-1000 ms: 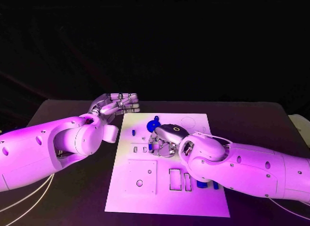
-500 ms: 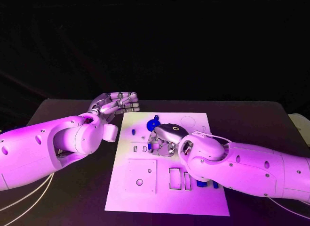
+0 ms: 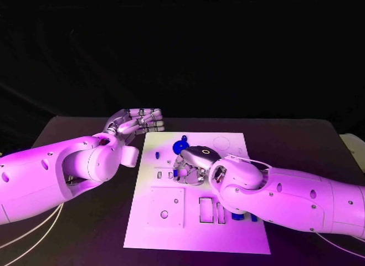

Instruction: Assemble the parts on the task board

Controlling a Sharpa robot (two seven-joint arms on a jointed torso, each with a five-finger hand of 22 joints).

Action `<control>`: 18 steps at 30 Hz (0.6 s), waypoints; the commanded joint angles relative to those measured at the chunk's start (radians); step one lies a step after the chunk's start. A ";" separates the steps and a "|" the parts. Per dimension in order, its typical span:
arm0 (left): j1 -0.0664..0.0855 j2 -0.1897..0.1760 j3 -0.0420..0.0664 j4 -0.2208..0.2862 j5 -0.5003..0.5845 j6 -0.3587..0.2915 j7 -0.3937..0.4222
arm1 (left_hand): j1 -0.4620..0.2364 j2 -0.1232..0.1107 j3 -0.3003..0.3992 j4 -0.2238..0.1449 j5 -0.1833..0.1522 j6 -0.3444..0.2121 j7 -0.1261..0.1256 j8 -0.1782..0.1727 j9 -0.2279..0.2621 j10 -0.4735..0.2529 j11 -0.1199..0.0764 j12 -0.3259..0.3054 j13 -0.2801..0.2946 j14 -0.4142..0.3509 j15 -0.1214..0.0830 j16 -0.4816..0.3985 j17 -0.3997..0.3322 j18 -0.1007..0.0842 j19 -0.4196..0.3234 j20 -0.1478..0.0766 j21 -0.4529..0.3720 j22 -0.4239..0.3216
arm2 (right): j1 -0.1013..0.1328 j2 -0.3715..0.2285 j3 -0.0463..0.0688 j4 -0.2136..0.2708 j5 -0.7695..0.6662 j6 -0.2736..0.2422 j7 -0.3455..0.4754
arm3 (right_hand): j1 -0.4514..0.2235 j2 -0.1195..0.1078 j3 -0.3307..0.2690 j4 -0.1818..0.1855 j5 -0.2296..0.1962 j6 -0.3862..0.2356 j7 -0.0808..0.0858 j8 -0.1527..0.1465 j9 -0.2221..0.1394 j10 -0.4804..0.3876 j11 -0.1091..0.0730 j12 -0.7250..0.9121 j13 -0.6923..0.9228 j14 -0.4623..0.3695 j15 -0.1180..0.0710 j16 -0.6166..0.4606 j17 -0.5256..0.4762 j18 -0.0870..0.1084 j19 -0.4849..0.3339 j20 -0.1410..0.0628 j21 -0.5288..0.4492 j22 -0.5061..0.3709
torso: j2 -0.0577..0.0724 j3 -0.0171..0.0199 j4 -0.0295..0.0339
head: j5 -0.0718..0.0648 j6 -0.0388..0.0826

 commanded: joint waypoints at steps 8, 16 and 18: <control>0.001 0.000 0.001 0.003 0.001 0.017 0.005 | -0.003 0.008 -0.001 -0.005 0.000 -0.009 0.013 -0.007 0.000 -0.008 -0.002 -0.004 0.000 -0.005 0.004 -0.005 -0.001 0.016 -0.007 0.003 -0.004 -0.001 | -0.005 0.000 -0.003 -0.005 -0.016 0.044 -0.018 | -0.011 -0.003 -0.003 0.006 -0.006 -0.003 0.001 0.000 -0.002 0.000 0.003 -0.007 -0.002 0.076 -0.005 0.002 0.135 -0.013 0.006 -0.003 -0.008 0.141 | 0.000 0.0000 -0.0005 | 0.002 -0.001; 0.001 0.000 0.001 0.002 0.001 0.018 0.003 | -0.003 0.008 -0.001 -0.005 0.000 -0.009 0.013 -0.007 0.000 -0.008 -0.002 -0.004 0.000 -0.005 0.004 -0.005 -0.001 0.016 -0.007 0.003 -0.004 -0.001 | -0.005 0.000 -0.003 -0.004 -0.021 0.043 -0.020 | -0.026 -0.026 -0.013 0.007 0.003 -0.025 0.011 -0.010 -0.007 -0.012 0.011 -0.020 -0.013 0.074 0.001 -0.003 0.127 -0.011 0.000 0.001 -0.017 0.136 | 0.000 0.0002 -0.0002 | 0.002 -0.002; 0.001 -0.001 0.001 0.002 0.001 0.018 0.001 | -0.003 0.008 -0.001 -0.005 0.000 -0.009 0.013 -0.007 0.000 -0.008 -0.002 -0.004 0.000 -0.005 0.004 -0.005 -0.001 0.016 -0.007 0.003 -0.004 -0.001 | -0.005 0.000 -0.003 -0.004 -0.023 0.043 -0.021 | -0.034 -0.034 -0.018 0.010 0.017 -0.032 0.014 -0.014 -0.009 -0.016 0.015 -0.024 -0.017 0.073 0.004 -0.004 0.125 -0.010 -0.002 0.003 -0.020 0.134 | 0.000 0.0002 0.0000 | 0.002 -0.002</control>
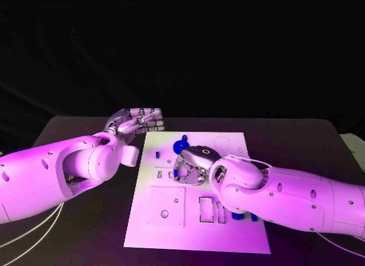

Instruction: Assemble the parts on the task board

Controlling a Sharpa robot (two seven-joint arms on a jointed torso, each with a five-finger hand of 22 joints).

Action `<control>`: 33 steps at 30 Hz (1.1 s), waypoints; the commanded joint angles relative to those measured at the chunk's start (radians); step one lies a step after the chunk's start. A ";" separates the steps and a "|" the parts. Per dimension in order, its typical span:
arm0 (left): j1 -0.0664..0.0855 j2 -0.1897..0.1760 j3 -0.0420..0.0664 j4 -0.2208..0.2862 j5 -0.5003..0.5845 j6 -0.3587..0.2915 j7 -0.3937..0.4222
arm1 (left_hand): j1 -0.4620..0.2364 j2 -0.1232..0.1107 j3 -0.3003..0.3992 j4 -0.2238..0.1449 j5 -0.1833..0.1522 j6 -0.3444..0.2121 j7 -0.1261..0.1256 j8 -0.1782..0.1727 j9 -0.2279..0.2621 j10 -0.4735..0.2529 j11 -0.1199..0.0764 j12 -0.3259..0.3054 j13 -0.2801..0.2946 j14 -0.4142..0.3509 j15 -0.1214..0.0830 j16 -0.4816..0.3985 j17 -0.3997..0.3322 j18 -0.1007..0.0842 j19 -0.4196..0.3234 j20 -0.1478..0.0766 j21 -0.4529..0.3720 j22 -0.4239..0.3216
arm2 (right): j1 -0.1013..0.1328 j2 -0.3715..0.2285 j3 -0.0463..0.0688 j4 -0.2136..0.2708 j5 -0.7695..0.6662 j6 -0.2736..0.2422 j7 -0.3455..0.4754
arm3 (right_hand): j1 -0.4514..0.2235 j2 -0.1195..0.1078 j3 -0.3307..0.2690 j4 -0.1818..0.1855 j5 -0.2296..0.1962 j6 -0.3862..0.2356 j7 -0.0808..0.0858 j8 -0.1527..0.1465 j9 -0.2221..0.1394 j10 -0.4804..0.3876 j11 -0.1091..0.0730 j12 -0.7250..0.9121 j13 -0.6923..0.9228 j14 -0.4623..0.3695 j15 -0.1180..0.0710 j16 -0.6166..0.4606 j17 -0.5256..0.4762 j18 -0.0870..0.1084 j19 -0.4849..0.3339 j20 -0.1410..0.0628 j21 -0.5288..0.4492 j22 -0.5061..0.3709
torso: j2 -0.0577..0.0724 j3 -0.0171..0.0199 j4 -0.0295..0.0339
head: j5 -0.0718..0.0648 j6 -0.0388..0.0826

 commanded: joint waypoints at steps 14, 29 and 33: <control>0.001 0.000 0.001 0.002 0.001 0.020 -0.001 | -0.003 0.008 -0.001 -0.005 0.000 -0.009 0.014 -0.007 0.000 -0.009 -0.002 -0.004 0.000 -0.005 0.004 -0.006 -0.001 0.016 -0.007 0.003 -0.004 -0.002 | -0.004 0.000 -0.003 -0.004 -0.023 0.036 -0.021 | -0.013 -0.016 -0.015 0.000 0.020 -0.021 0.006 -0.010 -0.006 -0.015 0.009 -0.017 -0.013 0.072 0.008 -0.007 0.121 -0.008 -0.007 0.007 -0.011 0.129 | 0.001 0.0004 0.0002 | -0.001 0.002; 0.001 0.000 0.001 0.002 0.001 0.023 -0.003 | -0.003 0.008 0.000 -0.005 0.001 -0.009 0.014 -0.007 0.000 -0.009 -0.002 -0.005 0.000 -0.006 0.005 -0.006 -0.001 0.016 -0.007 0.003 -0.004 -0.002 | -0.004 0.000 -0.003 -0.004 -0.024 0.000 -0.022 | -0.056 -0.028 -0.075 0.030 -0.084 -0.071 0.021 -0.032 -0.016 -0.034 0.024 -0.033 -0.028 0.069 0.021 -0.014 0.110 -0.005 -0.014 0.020 -0.025 0.122 | 0.000 0.0001 -0.0002 | -0.002 0.000; 0.001 0.000 0.001 0.002 0.001 0.024 -0.004 | -0.002 0.008 0.000 -0.005 0.001 -0.010 0.014 -0.008 0.000 -0.010 -0.002 -0.005 0.000 -0.005 0.005 -0.006 -0.001 0.016 -0.007 0.003 -0.004 -0.002 | -0.004 0.000 -0.003 -0.004 -0.024 -0.008 -0.022 | -0.059 -0.029 -0.095 0.037 -0.088 -0.086 0.027 -0.040 -0.020 -0.045 0.029 -0.043 -0.038 0.068 0.026 -0.018 0.105 -0.004 -0.019 0.024 -0.033 0.118 | 0.000 0.0002 -0.0002 | -0.001 0.000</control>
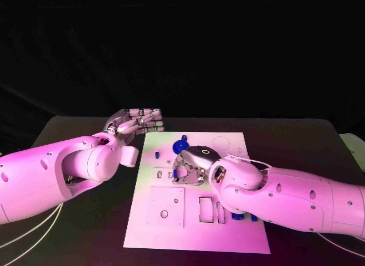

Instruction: Assemble the parts on the task board

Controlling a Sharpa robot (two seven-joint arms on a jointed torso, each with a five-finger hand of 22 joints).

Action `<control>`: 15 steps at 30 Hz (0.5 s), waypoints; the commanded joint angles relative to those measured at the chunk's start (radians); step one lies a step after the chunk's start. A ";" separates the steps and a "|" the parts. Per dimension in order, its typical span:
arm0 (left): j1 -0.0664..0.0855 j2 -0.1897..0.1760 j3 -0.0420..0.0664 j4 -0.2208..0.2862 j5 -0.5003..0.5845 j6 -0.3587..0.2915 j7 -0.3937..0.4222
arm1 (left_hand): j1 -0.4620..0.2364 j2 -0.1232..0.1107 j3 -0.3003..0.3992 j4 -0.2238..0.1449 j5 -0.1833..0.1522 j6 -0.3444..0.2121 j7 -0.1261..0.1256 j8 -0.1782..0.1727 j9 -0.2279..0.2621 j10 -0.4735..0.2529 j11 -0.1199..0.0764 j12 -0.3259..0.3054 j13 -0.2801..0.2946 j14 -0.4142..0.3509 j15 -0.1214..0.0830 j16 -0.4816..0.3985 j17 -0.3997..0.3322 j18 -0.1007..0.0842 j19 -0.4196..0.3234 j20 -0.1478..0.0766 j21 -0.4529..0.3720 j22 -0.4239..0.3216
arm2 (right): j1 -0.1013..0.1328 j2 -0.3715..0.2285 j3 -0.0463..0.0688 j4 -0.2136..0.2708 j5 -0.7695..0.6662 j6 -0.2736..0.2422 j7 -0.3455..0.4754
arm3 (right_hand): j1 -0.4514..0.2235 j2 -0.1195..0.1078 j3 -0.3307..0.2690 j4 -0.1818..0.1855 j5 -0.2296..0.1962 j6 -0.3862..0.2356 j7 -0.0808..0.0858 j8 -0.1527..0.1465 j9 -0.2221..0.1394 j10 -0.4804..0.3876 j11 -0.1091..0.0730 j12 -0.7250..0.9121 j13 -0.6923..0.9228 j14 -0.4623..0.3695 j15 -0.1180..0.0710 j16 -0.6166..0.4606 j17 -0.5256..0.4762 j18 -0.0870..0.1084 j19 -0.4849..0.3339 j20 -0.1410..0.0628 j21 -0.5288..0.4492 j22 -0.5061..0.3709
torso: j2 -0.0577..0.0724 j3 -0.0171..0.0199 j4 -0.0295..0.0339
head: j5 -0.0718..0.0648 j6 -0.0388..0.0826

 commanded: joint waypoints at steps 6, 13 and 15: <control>0.001 0.000 0.001 0.001 0.001 0.022 0.001 | -0.002 0.008 0.000 -0.005 0.001 -0.006 0.017 -0.004 0.000 -0.006 0.002 -0.005 0.000 -0.005 0.005 -0.006 -0.001 0.016 -0.007 0.003 -0.004 -0.001 | -0.003 -0.009 -0.002 0.011 -0.013 -0.036 -0.008 | -0.016 -0.007 -0.065 0.025 -0.009 -0.044 0.012 -0.022 -0.008 -0.039 0.012 -0.040 -0.037 0.066 0.020 -0.010 0.099 -0.001 -0.010 0.015 -0.021 0.111 | 0.000 0.0004 0.0002 | 0.002 -0.001; 0.001 0.000 0.001 -0.008 -0.033 0.037 -0.026 | -0.002 0.008 0.002 -0.009 0.000 0.004 0.011 -0.001 0.001 0.009 -0.005 0.002 0.002 0.027 -0.005 0.007 0.007 0.020 0.010 0.000 0.007 0.002 | 0.004 -0.078 0.005 0.084 0.030 -0.144 0.074 | 0.023 -0.008 -0.152 0.074 -0.001 -0.076 0.023 -0.032 -0.020 -0.044 0.022 -0.039 -0.043 0.063 0.029 -0.018 0.087 0.003 -0.019 0.024 -0.039 0.101 | -0.004 0.0003 -0.0005 | 0.005 0.003; 0.001 0.000 0.001 -0.014 -0.057 0.054 -0.045 | -0.012 0.010 0.001 -0.003 0.001 0.026 0.000 0.008 0.004 0.060 -0.022 0.025 0.011 0.084 -0.025 0.039 0.021 0.023 0.044 -0.008 0.030 0.010 | 0.013 -0.108 0.009 0.106 0.093 -0.176 0.135 | 0.047 0.009 -0.152 0.077 0.004 -0.073 0.023 -0.029 -0.021 -0.048 0.022 -0.042 -0.047 0.061 0.029 -0.023 0.080 0.008 -0.032 0.025 -0.059 0.087 | -0.008 -0.0001 -0.0013 | 0.006 0.003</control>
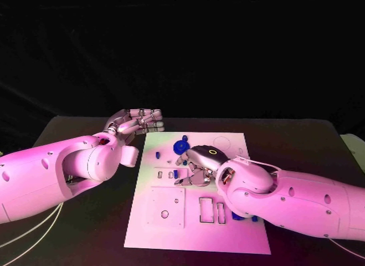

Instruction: Assemble the parts on the task board

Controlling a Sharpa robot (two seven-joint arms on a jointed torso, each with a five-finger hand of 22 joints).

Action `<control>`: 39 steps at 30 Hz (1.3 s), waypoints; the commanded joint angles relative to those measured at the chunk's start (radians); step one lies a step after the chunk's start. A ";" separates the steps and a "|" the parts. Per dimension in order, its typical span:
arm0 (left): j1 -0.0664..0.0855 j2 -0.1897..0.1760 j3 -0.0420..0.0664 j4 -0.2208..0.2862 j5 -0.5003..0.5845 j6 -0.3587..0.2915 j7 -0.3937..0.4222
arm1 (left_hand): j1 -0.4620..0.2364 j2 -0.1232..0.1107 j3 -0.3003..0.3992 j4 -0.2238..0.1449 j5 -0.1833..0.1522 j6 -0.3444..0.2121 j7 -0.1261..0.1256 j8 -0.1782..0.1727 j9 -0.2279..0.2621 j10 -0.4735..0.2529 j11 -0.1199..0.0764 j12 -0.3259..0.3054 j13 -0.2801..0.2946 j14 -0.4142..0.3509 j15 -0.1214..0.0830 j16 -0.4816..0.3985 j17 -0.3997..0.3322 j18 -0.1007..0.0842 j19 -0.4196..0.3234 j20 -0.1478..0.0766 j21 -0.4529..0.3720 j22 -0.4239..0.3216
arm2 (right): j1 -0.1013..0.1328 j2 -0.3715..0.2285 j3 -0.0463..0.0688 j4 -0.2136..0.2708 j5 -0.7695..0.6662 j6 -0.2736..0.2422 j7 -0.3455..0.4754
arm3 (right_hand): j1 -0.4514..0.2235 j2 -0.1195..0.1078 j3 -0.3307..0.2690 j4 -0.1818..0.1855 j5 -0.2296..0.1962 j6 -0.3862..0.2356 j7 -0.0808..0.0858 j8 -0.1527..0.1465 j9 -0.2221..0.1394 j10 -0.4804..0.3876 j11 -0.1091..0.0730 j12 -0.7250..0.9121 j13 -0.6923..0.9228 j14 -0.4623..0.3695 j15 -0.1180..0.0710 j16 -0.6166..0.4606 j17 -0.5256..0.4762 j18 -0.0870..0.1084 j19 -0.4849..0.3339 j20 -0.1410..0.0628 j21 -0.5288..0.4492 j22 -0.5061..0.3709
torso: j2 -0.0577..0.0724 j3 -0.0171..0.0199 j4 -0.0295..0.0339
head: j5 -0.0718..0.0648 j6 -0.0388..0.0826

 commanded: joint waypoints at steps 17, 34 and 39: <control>0.015 0.009 0.001 -0.053 -0.512 0.345 -0.396 | -0.112 0.004 -0.099 0.166 0.002 0.162 -0.113 0.086 0.086 0.250 -0.160 0.546 0.409 0.441 -0.180 1.236 1.137 0.007 0.380 -0.220 0.525 0.284 | 0.127 -0.284 0.015 0.038 0.669 -0.152 0.369 | 0.065 0.061 -0.015 -0.017 0.069 0.040 -0.016 0.041 0.003 -0.063 -0.013 -0.076 -0.075 0.039 -0.005 -0.067 -0.004 0.032 -0.075 -0.005 -0.128 0.012 | -0.049 0.0026 -0.0052 | 0.017 -0.014; 0.051 0.106 -0.009 -0.078 -0.937 0.488 -0.851 | -0.253 0.044 -0.218 0.179 -0.001 0.135 -0.177 0.326 0.380 0.396 -0.205 1.227 1.127 0.524 -0.221 1.413 1.434 -0.062 0.512 -0.258 1.023 0.910 | 0.135 -0.334 0.014 0.018 0.685 -0.130 0.334 | 0.062 0.062 -0.026 -0.017 0.084 0.041 -0.017 0.046 0.002 -0.061 -0.015 -0.078 -0.078 0.036 -0.007 -0.079 -0.019 0.034 -0.078 -0.007 -0.138 0.006 | -0.069 0.0118 -0.0029 | 0.019 -0.042; 0.058 0.136 -0.023 -0.089 -0.963 0.536 -0.910 | -0.253 0.053 -0.246 0.178 0.000 0.072 -0.169 0.358 0.441 0.334 -0.197 1.163 1.047 0.520 -0.217 1.406 1.419 -0.060 0.523 -0.261 1.013 0.894 | 0.135 -0.337 0.012 0.012 0.677 -0.129 0.323 | 0.061 0.062 -0.029 -0.016 0.088 0.041 -0.018 0.048 0.002 -0.064 -0.015 -0.083 -0.084 0.034 -0.007 -0.086 -0.029 0.035 -0.082 -0.007 -0.146 0.001 | -0.068 0.0126 -0.0006 | 0.016 -0.048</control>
